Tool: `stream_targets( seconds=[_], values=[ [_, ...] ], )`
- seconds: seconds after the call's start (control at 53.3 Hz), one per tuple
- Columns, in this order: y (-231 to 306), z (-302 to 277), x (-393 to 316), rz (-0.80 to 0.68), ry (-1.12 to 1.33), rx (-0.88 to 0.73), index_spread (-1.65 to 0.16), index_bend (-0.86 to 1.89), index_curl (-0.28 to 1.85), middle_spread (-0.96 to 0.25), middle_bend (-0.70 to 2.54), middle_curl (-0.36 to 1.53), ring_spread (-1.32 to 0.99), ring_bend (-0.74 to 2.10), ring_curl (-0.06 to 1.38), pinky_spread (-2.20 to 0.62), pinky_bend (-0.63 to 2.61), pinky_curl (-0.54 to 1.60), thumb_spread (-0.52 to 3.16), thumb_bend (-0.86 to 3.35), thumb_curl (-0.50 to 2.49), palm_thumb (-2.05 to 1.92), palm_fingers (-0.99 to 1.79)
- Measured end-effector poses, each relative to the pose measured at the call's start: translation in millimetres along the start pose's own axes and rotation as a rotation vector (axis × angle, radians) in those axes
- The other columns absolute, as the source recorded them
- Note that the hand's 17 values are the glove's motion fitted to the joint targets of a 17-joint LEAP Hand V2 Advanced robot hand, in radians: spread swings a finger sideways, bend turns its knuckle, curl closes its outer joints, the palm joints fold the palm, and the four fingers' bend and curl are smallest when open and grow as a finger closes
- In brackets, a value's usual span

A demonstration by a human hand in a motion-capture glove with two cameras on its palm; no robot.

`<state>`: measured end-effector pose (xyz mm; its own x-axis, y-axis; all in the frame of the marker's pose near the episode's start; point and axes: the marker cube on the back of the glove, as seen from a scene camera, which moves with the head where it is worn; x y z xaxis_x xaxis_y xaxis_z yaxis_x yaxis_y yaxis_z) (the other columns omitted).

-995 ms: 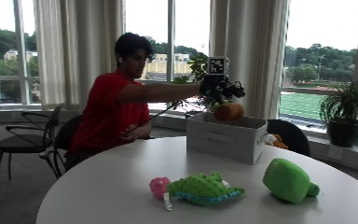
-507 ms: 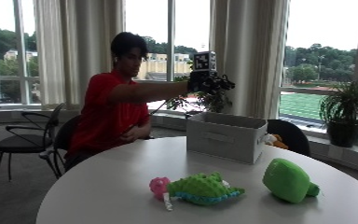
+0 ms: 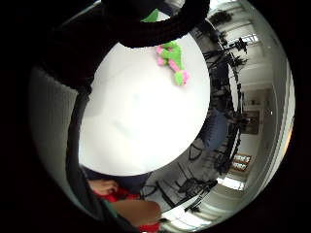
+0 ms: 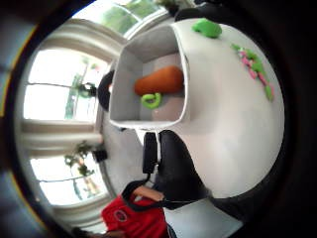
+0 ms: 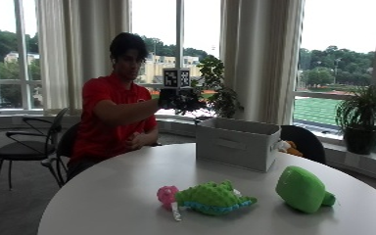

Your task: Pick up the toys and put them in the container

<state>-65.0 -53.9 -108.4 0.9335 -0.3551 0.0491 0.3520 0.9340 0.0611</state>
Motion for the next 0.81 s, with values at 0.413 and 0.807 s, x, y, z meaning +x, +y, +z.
stream_targets(
  seconds=[0.413, 0.807],
  values=[
    [98.5, 55.5, 61.3, 0.187, -0.019, -0.026, -0.32, 0.17, 0.34, -0.14, 0.16, 0.33, -0.13, 0.21, 0.25, 0.06, 0.66, 0.30, 1.20, -0.03, 0.32, -0.03, -0.07],
    [135.7, 66.1, 90.5, 0.227, -0.064, -0.023, -0.33, 0.17, 0.35, -0.13, 0.17, 0.31, -0.12, 0.17, 0.26, 0.06, 0.62, 0.31, 1.20, -0.03, 0.30, -0.03, -0.08]
  ],
)
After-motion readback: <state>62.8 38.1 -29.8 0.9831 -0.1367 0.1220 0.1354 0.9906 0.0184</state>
